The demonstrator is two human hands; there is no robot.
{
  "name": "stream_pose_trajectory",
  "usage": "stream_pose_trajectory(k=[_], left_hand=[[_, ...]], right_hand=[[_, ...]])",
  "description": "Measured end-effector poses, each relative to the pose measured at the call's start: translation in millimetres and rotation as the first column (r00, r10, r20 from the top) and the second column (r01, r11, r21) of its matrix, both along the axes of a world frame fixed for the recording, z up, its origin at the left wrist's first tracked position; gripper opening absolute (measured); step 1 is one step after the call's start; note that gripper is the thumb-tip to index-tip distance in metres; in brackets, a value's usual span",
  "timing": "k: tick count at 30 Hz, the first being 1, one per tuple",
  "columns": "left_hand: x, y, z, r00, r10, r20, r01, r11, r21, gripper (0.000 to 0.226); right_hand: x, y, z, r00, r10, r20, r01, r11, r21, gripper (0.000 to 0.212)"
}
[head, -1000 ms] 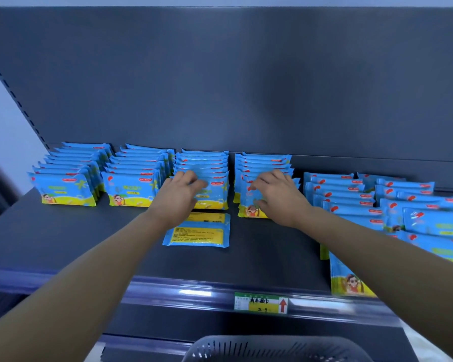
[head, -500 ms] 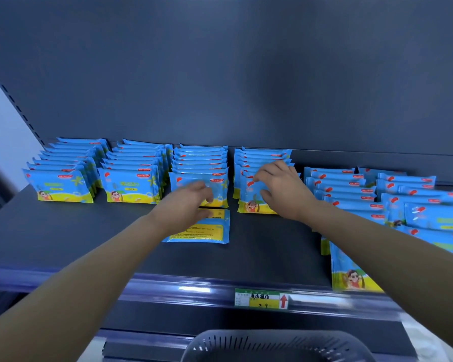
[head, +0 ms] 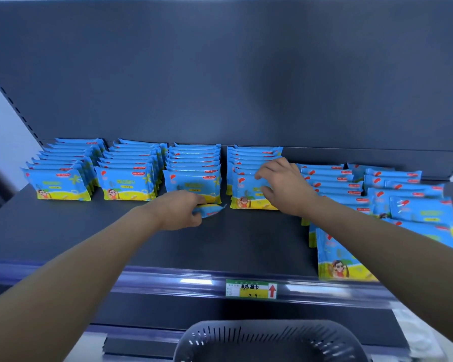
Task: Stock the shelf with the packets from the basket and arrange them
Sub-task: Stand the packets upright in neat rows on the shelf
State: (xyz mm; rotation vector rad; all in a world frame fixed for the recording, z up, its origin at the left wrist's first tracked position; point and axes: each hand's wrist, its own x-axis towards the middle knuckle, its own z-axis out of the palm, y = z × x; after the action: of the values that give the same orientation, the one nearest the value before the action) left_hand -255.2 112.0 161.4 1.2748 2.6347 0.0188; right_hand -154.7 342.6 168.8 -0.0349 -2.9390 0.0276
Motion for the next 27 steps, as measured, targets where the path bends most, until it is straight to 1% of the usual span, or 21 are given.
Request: stream_pose_trajectory(k=[1,4,7,9,11,14,15,18,20,22,23,25,27], left_hand=[[6,3,4,1.0,-0.005,0.004,0.005,1.0,0.018,0.011],[23,23,9,0.997,-0.051,0.063,0.046,0.995,0.083,0.012],[37,54,13,0.985,-0.129,0.117,0.116,0.987,0.111,0.022],[37,78,9,0.978,-0.185,0.095,0.171,0.976,0.134,0.032],[32,98,0,0.978,-0.206,0.029,0.199,0.968,0.152,0.035],[27,114,-11,0.97,-0.159,-0.185,0.193,0.963,0.188,0.04],[26,114,-14,0.959,-0.149,-0.241,0.193,0.966,0.171,0.044],[25,106,-21,0.928,-0.167,-0.334,0.207,0.975,0.087,0.062],[23,105,-27,0.879,-0.156,-0.451,0.228,0.968,0.109,0.066],[24,110,-26,0.87,-0.04,-0.491,0.156,0.968,0.198,0.072],[25,113,-23,0.886,0.017,-0.464,0.094,0.972,0.215,0.074],[26,120,-21,0.922,0.114,-0.371,-0.025,0.971,0.237,0.076],[27,125,-20,0.944,0.203,-0.259,-0.131,0.954,0.27,0.083]], right_hand=[[2,2,2,1.0,-0.011,-0.006,0.011,1.0,-0.005,0.032],[8,11,8,0.999,-0.047,-0.021,0.047,0.999,-0.023,0.032],[19,21,13,0.996,-0.084,-0.042,0.083,0.996,-0.039,0.032],[28,29,16,0.993,-0.105,-0.052,0.103,0.994,-0.042,0.032],[36,38,18,0.991,-0.122,-0.051,0.119,0.992,-0.044,0.033],[48,51,20,0.989,-0.145,-0.038,0.144,0.989,-0.042,0.034],[50,54,20,0.988,-0.152,-0.037,0.15,0.988,-0.04,0.034],[57,62,19,0.986,-0.163,-0.028,0.162,0.986,-0.039,0.033],[59,65,15,0.986,-0.166,-0.021,0.165,0.985,-0.046,0.033],[59,68,12,0.987,-0.158,-0.024,0.157,0.986,-0.054,0.033],[58,69,12,0.988,-0.153,-0.02,0.152,0.987,-0.054,0.034],[53,72,11,0.989,-0.15,0.009,0.15,0.986,-0.074,0.035],[43,72,12,0.985,-0.162,0.049,0.168,0.971,-0.17,0.038]])
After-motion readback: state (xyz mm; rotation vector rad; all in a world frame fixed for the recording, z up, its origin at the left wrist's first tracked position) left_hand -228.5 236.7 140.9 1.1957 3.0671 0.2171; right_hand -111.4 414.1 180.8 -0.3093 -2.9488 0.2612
